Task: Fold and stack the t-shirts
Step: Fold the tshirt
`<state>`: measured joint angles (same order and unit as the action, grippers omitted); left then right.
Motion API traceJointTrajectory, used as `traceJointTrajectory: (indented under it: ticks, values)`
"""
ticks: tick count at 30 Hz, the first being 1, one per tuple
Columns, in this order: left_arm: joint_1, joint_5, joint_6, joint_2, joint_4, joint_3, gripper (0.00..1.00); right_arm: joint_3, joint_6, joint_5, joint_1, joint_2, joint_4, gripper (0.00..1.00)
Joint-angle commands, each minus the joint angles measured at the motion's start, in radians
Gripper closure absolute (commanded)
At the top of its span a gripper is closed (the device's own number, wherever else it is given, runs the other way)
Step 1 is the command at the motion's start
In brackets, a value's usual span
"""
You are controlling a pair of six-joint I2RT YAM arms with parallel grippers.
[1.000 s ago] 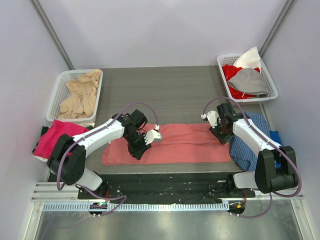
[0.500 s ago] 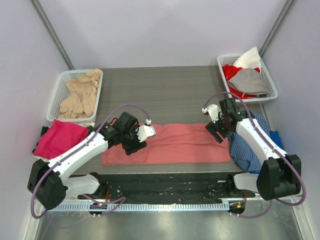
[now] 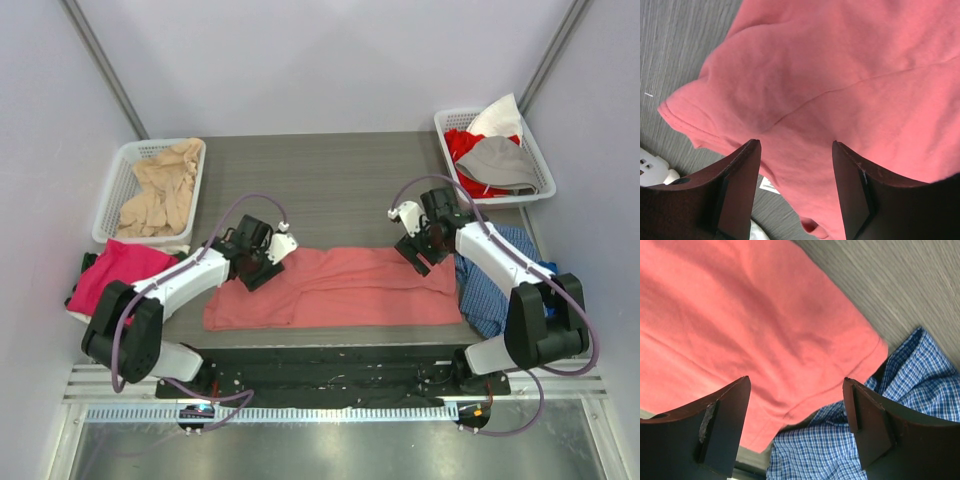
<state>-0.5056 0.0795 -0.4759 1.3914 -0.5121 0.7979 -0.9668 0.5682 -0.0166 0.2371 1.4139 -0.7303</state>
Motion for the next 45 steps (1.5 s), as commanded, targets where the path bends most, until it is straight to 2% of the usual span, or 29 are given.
traceJointTrajectory:
  ticks: [1, 11, 12, 24, 30, 40, 45]
  values:
    - [0.021, 0.008, -0.015, 0.015, 0.067, 0.032, 0.37, 0.007, 0.007, 0.01, 0.014, 0.031, 0.086, 0.18]
    - [0.033, 0.039, -0.021, 0.054, 0.086, 0.023, 0.37, 0.082, 0.004, 0.012, 0.064, 0.056, 0.138, 0.18]
    - [0.033, 0.046, -0.021, 0.058, 0.09, 0.017, 0.37, 0.091, 0.004, 0.05, 0.067, 0.06, 0.143, 0.18]
    - [0.049, 0.123, -0.044, 0.077, 0.149, -0.026, 0.38, 0.161, 0.024, 0.095, 0.087, 0.08, 0.206, 0.18]
    - [0.05, 0.128, -0.047, 0.145, 0.159, -0.026, 0.38, 0.203, 0.025, 0.096, 0.103, 0.117, 0.252, 0.17]
    - [0.049, 0.115, -0.044, 0.29, 0.138, 0.076, 0.39, 0.243, 0.042, 0.119, 0.195, 0.172, 0.266, 0.17]
    - [0.052, 0.114, -0.049, 0.394, 0.135, 0.182, 0.4, 0.255, 0.042, 0.127, 0.252, 0.184, 0.267, 0.18]
